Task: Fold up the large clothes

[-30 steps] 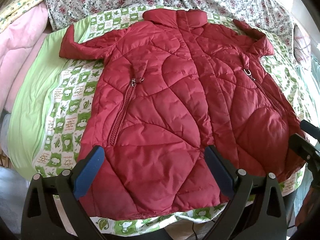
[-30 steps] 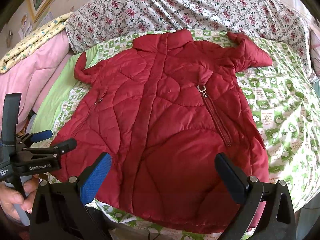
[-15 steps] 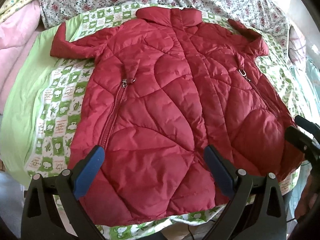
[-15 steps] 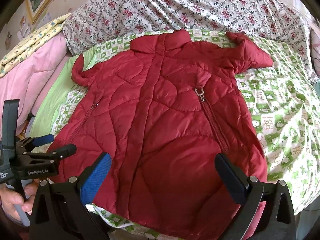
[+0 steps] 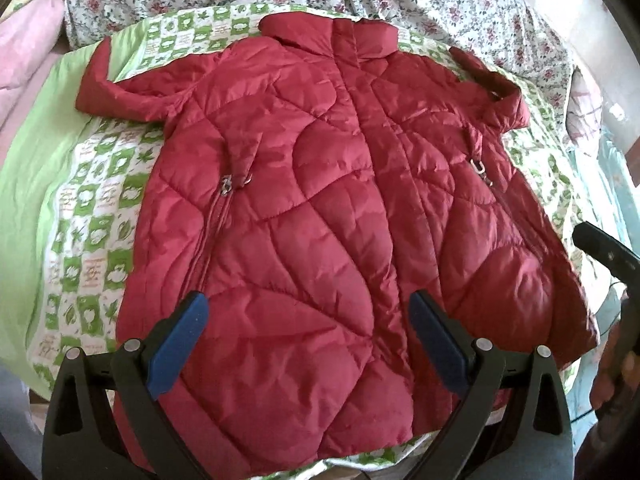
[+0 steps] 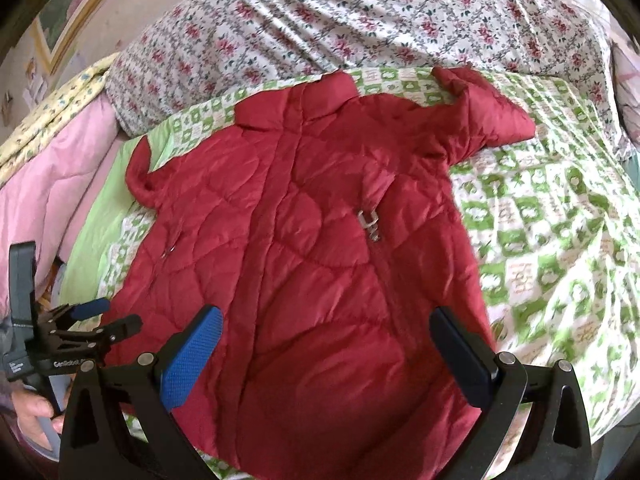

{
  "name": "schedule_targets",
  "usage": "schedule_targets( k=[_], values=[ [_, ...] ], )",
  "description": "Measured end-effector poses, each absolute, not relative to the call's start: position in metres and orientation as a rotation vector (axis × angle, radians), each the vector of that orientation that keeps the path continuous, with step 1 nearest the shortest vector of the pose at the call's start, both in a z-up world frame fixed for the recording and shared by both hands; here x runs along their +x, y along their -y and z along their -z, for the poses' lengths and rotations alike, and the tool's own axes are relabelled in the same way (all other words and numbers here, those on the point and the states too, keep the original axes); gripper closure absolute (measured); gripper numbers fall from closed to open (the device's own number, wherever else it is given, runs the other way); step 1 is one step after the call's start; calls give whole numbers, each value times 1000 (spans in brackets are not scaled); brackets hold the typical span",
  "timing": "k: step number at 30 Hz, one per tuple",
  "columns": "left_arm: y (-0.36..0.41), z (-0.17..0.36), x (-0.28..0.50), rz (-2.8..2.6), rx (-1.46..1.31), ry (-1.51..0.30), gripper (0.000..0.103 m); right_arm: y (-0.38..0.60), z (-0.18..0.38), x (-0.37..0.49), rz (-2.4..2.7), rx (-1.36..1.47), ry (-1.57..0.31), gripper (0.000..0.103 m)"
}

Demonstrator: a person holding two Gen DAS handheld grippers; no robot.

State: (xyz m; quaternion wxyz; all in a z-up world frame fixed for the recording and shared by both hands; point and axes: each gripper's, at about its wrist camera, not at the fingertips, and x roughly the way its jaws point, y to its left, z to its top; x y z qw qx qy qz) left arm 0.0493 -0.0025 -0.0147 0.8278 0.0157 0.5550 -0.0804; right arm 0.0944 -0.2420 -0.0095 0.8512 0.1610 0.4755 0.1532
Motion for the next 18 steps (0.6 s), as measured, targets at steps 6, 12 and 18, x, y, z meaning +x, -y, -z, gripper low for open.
schedule_targets(
  k=[6,12,18],
  values=[
    [-2,20,68,168,-2,-1176,3,266,10,125,-353,448,-1000,0],
    [-16,30,91,115,-46,-1181,3,294,6,168,-323,490,-991,0],
    [-32,28,114,59,-94,-1104,3,317,7,239,-224,397,-970,0]
  ],
)
